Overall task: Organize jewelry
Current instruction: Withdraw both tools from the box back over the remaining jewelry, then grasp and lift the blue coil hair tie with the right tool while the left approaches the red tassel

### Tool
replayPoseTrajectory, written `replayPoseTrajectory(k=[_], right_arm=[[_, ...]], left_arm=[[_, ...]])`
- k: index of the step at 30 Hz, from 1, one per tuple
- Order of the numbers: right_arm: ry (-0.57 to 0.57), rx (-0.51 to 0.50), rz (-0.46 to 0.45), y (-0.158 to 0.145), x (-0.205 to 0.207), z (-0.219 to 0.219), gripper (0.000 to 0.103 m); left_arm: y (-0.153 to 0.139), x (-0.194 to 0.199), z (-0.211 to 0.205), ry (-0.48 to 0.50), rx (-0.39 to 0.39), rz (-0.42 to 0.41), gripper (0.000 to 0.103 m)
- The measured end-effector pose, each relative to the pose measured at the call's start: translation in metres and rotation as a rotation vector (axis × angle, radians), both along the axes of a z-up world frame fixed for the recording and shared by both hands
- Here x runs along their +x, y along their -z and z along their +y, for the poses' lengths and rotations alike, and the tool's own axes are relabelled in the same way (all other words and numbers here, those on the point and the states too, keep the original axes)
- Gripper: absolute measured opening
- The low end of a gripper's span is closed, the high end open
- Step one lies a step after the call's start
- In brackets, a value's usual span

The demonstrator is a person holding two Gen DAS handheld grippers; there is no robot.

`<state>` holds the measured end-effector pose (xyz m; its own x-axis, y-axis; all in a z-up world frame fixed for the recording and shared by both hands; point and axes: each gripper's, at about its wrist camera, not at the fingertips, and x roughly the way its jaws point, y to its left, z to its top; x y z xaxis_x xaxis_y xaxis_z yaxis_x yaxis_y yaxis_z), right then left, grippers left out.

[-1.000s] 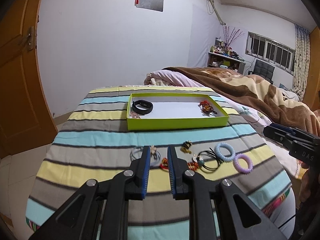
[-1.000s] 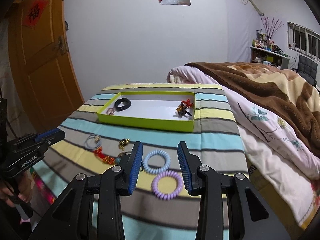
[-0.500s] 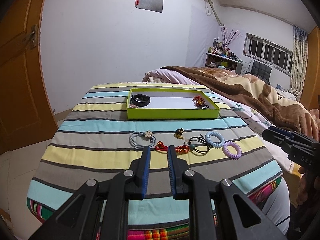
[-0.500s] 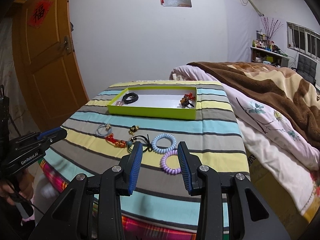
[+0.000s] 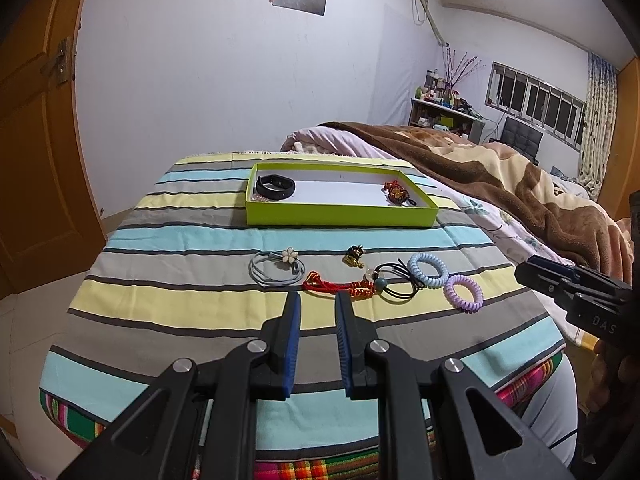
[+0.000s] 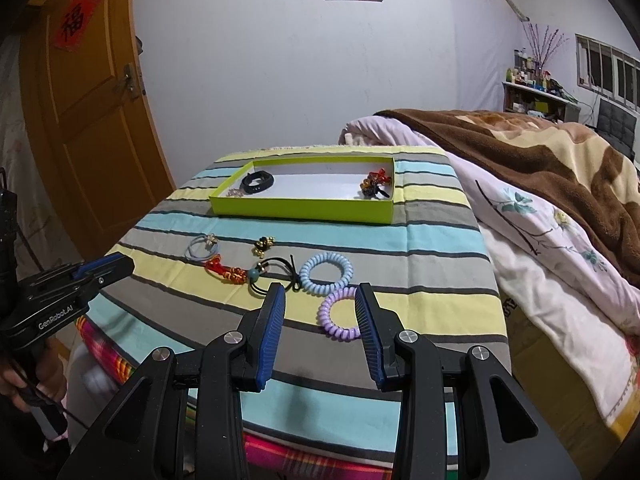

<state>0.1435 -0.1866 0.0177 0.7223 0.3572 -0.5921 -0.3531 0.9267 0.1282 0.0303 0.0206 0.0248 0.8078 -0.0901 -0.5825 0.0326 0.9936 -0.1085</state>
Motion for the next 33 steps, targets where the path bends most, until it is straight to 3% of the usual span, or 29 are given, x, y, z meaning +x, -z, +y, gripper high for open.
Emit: replayPoseTrajectory(k=[23,33], right_arm=[[0.01,-0.02,0.087,0.031,0.04,0.006,0.037],[0.008,-0.021,0.113,0.039,0.071,0.01,0.037]], left_arm=[[0.027,0.043,-0.004,0.023,-0.036,0.093,0.018],[0.041,0.067,-0.008,0.032,-0.099,0.166,0.028]])
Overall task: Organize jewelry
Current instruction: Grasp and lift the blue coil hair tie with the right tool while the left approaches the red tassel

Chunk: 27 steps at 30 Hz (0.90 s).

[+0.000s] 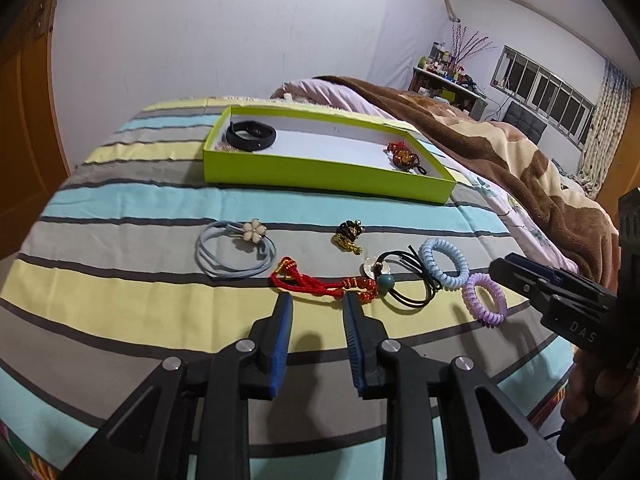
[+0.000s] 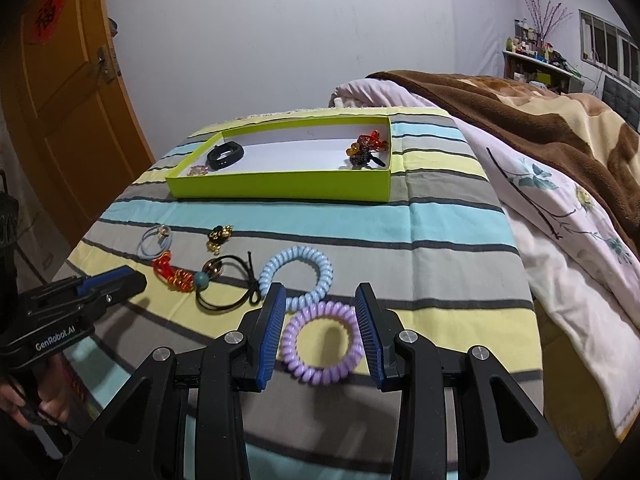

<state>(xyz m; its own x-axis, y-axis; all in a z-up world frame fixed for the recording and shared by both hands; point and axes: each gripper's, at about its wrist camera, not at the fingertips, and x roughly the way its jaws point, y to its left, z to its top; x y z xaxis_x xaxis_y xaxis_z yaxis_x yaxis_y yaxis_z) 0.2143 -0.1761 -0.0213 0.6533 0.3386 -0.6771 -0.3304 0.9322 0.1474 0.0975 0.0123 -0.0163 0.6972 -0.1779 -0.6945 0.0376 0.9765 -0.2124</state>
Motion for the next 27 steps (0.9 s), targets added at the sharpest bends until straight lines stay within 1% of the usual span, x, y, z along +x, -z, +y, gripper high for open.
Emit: replayPoseTrajectory(k=[6,11,12,13,15,17,18,19,20,21,23,24,26,27], right_arm=[[-0.014,-0.006,0.037,0.007,0.02,0.007,0.037],[-0.013,-0.044,0.075,0.013,0.036,0.012,0.037],[-0.012,-0.051,0.082,0.014,0.039,0.013,0.035],[-0.013,-0.058,0.091,0.016,0.041,0.013,0.03],[-0.018,-0.071,0.105,0.019,0.044,0.015,0.029],[-0.027,-0.083,0.099,0.019,0.044,0.016,0.026],[-0.032,-0.093,0.098,0.019,0.043,0.018,0.02],[-0.038,-0.103,0.096,0.019,0.043,0.02,0.015],[-0.046,-0.111,0.095,0.019,0.044,0.022,0.012],[-0.053,-0.128,0.09,0.019,0.043,0.024,0.01],[-0.058,-0.139,0.085,0.019,0.043,0.026,0.01],[-0.06,-0.137,0.085,0.019,0.043,0.026,0.009],[-0.058,-0.125,0.083,0.019,0.043,0.024,0.009],[-0.055,-0.117,0.08,0.018,0.043,0.023,0.009]], left_arm=[[0.008,0.014,0.002,-0.029,-0.058,0.054,0.03],[0.01,0.025,-0.001,-0.053,-0.076,0.079,0.031],[0.01,0.028,-0.002,-0.058,-0.075,0.083,0.031],[0.01,0.031,-0.002,-0.061,-0.071,0.089,0.031],[0.011,0.036,-0.006,-0.07,-0.05,0.099,0.031],[0.011,0.04,-0.01,-0.077,-0.025,0.104,0.031],[0.011,0.042,-0.011,-0.08,-0.016,0.104,0.031],[0.011,0.044,-0.013,-0.079,-0.007,0.106,0.031],[0.011,0.046,-0.014,-0.078,0.008,0.106,0.031],[0.011,0.047,-0.016,-0.076,0.028,0.103,0.031],[0.011,0.048,-0.021,-0.07,0.071,0.092,0.031],[0.01,0.048,-0.023,-0.066,0.086,0.087,0.03],[0.01,0.049,-0.025,-0.051,0.103,0.084,0.012],[0.012,0.049,-0.026,-0.041,0.113,0.091,0.009]])
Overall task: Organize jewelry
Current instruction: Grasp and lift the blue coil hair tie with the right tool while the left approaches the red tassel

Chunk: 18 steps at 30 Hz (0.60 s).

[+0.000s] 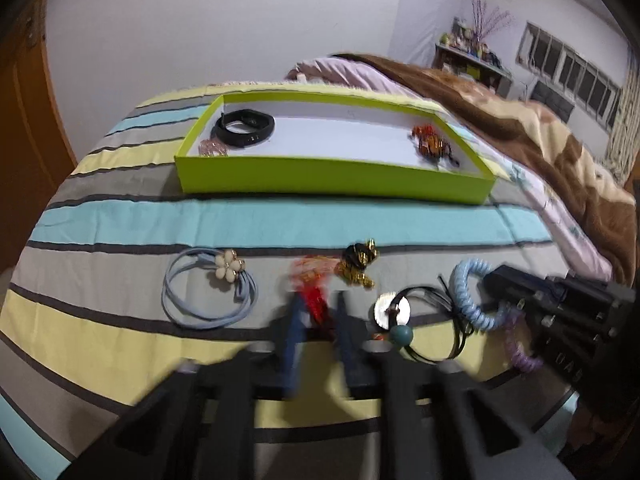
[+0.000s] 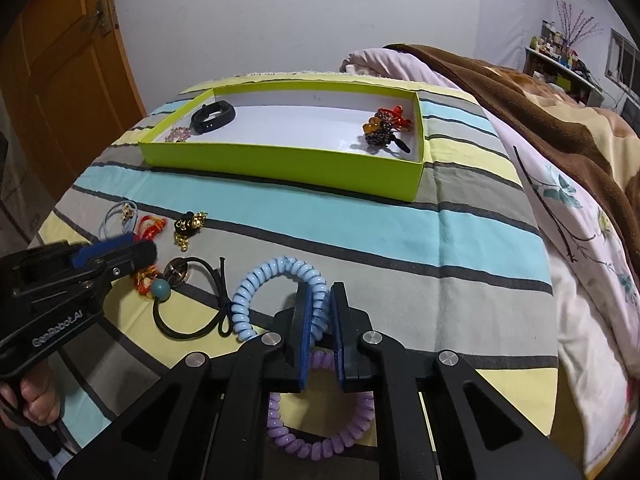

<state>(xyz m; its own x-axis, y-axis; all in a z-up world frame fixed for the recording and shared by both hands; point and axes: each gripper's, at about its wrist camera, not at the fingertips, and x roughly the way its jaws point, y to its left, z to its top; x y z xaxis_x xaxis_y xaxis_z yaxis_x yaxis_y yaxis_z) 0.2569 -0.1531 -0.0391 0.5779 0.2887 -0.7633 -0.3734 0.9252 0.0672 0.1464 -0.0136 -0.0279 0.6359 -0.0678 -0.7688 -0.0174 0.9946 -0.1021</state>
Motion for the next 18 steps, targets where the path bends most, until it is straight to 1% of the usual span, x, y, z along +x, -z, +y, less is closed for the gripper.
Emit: replayPoseTrajectory(k=[3,8,18], right_arm=[[0.003,0.027,-0.017,-0.004,-0.003,-0.004,0.009],[0.014,0.064,-0.062,-0.016,-0.012,-0.009,0.009],[0.028,0.119,-0.123,-0.041,-0.029,-0.015,0.009]], left_arm=[[-0.001,-0.004,-0.002,0.023,0.03,-0.024,0.008],[-0.007,-0.012,0.002,0.041,0.007,-0.053,0.008],[-0.036,-0.034,0.008,0.048,-0.001,-0.152,0.008]])
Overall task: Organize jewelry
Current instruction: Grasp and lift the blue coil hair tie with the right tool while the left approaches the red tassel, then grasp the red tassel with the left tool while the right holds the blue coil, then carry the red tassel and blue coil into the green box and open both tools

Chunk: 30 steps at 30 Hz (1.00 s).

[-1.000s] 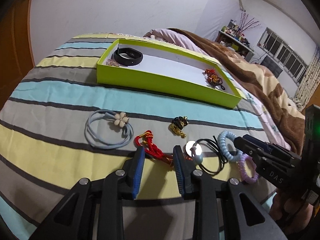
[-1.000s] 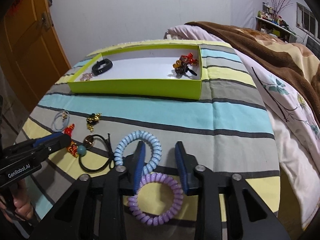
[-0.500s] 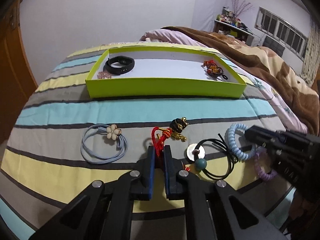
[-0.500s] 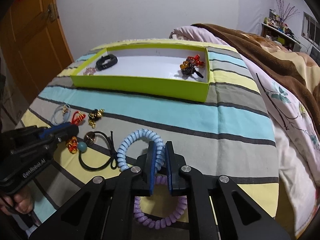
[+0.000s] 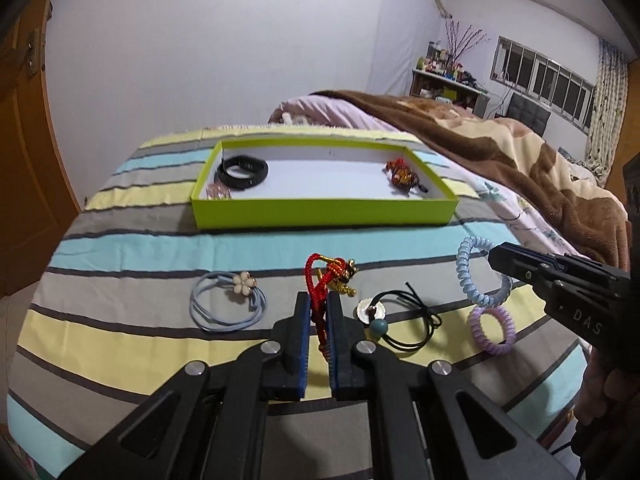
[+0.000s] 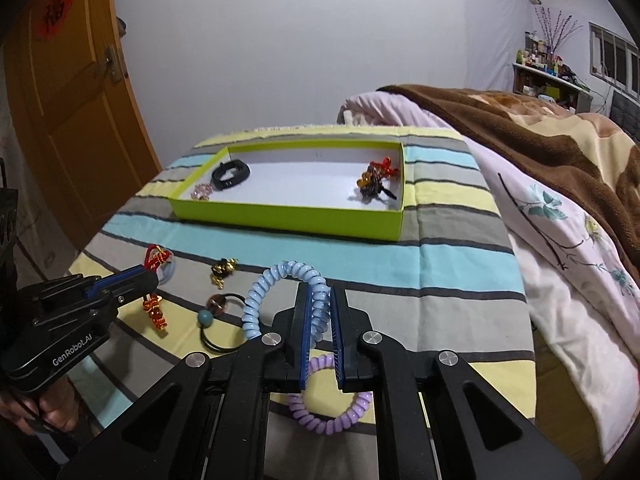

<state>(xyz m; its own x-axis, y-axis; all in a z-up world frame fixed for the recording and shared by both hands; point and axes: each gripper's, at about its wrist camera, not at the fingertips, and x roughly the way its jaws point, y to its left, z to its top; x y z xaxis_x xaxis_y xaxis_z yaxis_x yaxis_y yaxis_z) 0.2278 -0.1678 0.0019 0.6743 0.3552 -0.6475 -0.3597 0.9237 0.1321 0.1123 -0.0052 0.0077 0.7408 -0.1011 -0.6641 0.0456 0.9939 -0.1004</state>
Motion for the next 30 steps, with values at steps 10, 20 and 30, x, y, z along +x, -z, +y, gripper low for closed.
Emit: replayPoseTrajectory(k=[10,20,30], right_arm=[[-0.005,0.004,-0.03,-0.015,-0.006,0.005,0.009],[-0.008,0.0,-0.052,-0.024,-0.001,0.008,0.009],[-0.006,-0.008,-0.063,-0.028,0.014,0.011,0.009]], left_arm=[[-0.016,-0.004,0.001,0.006,0.003,-0.049,0.008],[-0.027,0.001,0.004,0.007,0.008,-0.087,0.008],[-0.029,0.018,0.005,0.01,0.03,-0.096,0.008]])
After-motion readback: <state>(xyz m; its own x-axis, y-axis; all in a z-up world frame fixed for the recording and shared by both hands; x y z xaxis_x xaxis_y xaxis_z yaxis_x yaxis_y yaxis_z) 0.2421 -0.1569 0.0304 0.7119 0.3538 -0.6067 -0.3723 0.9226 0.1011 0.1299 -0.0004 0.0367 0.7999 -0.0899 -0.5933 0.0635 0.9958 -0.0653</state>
